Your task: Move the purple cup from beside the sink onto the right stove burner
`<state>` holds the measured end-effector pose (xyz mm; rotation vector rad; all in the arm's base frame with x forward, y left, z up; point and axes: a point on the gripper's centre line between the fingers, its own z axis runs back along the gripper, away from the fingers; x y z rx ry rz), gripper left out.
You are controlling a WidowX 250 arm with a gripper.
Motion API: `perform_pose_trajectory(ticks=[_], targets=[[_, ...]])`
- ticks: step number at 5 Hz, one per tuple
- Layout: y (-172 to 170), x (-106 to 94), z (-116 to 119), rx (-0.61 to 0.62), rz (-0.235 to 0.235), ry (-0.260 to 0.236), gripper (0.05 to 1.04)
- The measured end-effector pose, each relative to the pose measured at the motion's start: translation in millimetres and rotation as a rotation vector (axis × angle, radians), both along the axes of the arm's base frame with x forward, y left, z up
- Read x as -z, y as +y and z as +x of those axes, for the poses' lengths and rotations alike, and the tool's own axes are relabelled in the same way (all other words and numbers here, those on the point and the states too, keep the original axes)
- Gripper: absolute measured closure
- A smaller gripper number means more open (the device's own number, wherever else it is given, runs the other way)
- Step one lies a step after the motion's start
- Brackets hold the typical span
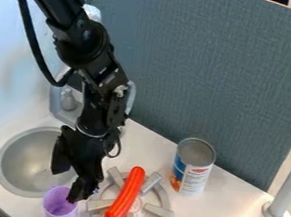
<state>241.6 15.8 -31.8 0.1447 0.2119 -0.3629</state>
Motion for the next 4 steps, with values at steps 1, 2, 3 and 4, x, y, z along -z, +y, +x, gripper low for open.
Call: perform_pose_trajectory(ticks=[1,2,3,4], targets=[[-0.3,6.8,-5.3,0.000,0.000,0.029,0.082],[-3.7,12.6,-5.3,-0.022,-0.012,0.019,0.082],[-5.9,25.2,-10.3,-0.035,-0.013,0.046,0.082],[-13.5,34.4,-11.9,-0.010,-0.001,0.060,0.082]])
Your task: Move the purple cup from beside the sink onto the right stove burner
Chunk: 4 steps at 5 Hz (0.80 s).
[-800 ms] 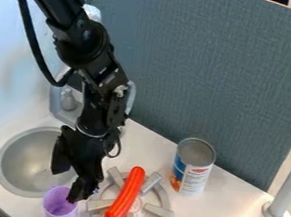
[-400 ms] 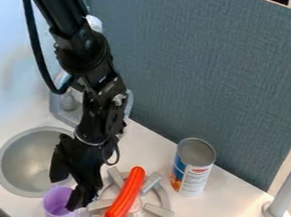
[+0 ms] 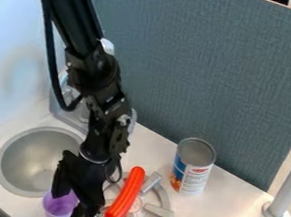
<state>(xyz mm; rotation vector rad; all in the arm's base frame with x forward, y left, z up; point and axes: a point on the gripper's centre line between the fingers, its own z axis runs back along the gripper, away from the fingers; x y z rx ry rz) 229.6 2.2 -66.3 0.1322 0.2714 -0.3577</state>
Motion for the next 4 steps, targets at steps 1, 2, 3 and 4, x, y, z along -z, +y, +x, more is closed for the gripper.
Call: perform_pose_trajectory(ticks=[1,2,3,4], targets=[[0.3,13.0,-2.8,-0.012,0.031,0.028,0.083],[-5.9,21.7,-3.6,0.005,0.048,0.040,0.082],[-5.5,27.8,0.0,-0.010,0.069,0.039,0.118],[-5.5,28.8,3.0,-0.007,0.072,0.044,0.381]])
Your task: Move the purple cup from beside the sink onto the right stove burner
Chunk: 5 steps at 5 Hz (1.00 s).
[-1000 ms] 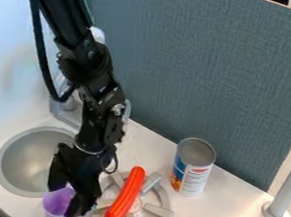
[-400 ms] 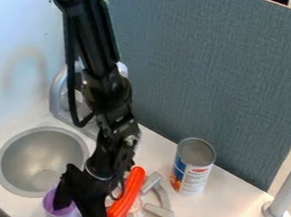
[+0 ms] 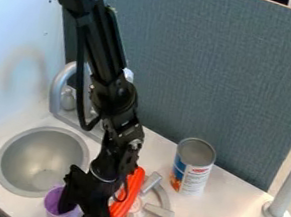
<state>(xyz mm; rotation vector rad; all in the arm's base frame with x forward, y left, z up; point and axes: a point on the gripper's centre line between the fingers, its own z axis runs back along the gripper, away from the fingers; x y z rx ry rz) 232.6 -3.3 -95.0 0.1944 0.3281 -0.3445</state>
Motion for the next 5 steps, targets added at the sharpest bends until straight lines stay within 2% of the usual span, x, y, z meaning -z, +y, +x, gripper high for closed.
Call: perform_pose_trajectory(ticks=[1,2,3,4,5], targets=[[1.1,-0.5,-1.3,0.007,-0.001,0.012,0.660],[2.0,-2.7,-5.1,0.022,-0.004,0.028,0.892],[3.4,-33.1,0.4,0.026,0.018,-0.040,0.981],[-13.7,-66.3,3.8,0.113,0.043,-0.107,0.988],[-38.5,-85.6,7.5,0.221,0.033,-0.134,0.989]])
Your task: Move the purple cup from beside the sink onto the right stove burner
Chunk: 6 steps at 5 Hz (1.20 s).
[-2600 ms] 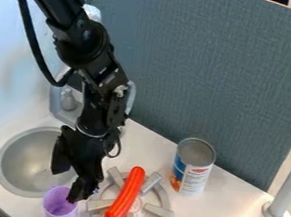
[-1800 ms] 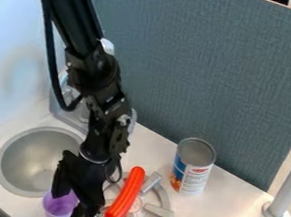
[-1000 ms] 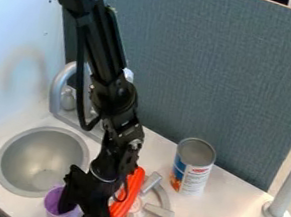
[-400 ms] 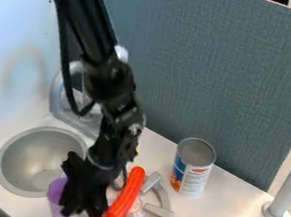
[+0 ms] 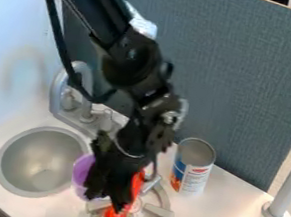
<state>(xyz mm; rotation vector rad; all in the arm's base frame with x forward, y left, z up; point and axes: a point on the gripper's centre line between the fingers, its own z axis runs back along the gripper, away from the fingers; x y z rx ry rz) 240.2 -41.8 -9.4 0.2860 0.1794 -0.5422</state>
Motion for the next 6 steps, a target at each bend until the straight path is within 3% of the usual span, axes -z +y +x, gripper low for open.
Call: perform_pose_trajectory(ticks=[1,2,3,4,6], targets=[[-49.8,-6.3,23.1,0.175,-0.070,-0.059,0.989],[-99.1,15.7,41.3,0.379,-0.113,-0.032,0.988],[-149.0,25.4,58.4,0.566,-0.157,0.000,0.988],[-171.8,35.1,61.4,0.672,-0.156,0.038,0.988],[-171.3,40.5,44.8,0.757,-0.093,0.138,0.988]])
